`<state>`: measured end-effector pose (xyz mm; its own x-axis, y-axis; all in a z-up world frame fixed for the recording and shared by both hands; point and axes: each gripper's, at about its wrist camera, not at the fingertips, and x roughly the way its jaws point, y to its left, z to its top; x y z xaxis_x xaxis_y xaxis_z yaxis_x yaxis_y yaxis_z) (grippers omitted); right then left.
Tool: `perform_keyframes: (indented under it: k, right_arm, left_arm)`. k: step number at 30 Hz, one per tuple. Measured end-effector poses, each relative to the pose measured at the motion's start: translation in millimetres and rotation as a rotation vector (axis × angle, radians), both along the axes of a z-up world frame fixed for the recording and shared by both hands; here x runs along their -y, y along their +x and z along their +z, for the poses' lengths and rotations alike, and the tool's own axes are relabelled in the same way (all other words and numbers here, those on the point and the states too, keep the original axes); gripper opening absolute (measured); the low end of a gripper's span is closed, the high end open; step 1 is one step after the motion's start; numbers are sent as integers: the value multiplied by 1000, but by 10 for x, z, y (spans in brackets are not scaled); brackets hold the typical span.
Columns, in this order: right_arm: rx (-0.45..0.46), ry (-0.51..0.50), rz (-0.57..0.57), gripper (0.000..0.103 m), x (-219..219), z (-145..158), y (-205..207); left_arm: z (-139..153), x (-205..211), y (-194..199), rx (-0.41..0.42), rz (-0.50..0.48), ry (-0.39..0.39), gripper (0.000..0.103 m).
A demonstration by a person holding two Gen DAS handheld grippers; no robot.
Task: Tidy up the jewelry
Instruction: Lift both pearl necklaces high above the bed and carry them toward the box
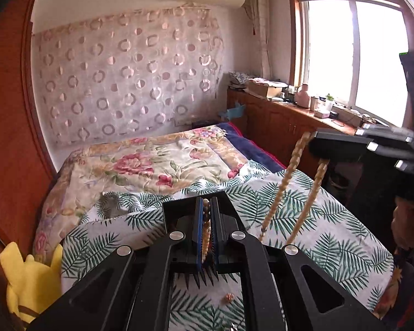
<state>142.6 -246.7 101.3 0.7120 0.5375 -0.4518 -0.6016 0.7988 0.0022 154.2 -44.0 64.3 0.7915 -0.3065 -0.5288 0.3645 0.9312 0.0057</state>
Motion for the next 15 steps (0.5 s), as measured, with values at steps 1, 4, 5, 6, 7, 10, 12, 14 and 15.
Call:
perform_keyframes:
  k: [1,4,5,6,7,10,12,14,15]
  right_arm:
    - [7,-1,-6,9,7,42,29]
    - [25,3,-20,9,33,169,106]
    - [32,1,-25,9,33,208,136]
    - [39,-1,-28,9,34,249,170]
    - [42,-2,-30,9,29,276,187]
    - [52,-9,-39,9,-5,355,274]
    - [56,-11,-40,9,-25,388,327]
    - [56,-15,-41,9,-68,407,386]
    - [57,-21,-42,9,-91,410,417]
  left_arm:
    - [-11,5,40,-3,1,2,4]
    - [-78,38,176,-16,10,11,4]
    - [-108,47,227,-25,12,9,4]
    - [-155,51,301,-38,14,7,4]
    - [-188,51,350,-46,17,5,4]
    - [-329,48,558,-84,29,-4,4]
    - [-442,30,691,-110,41,-5,4]
    - [-556,-5,797,-138,51,-11,4]
    - [-605,-30,837,-151,54,-15,4]
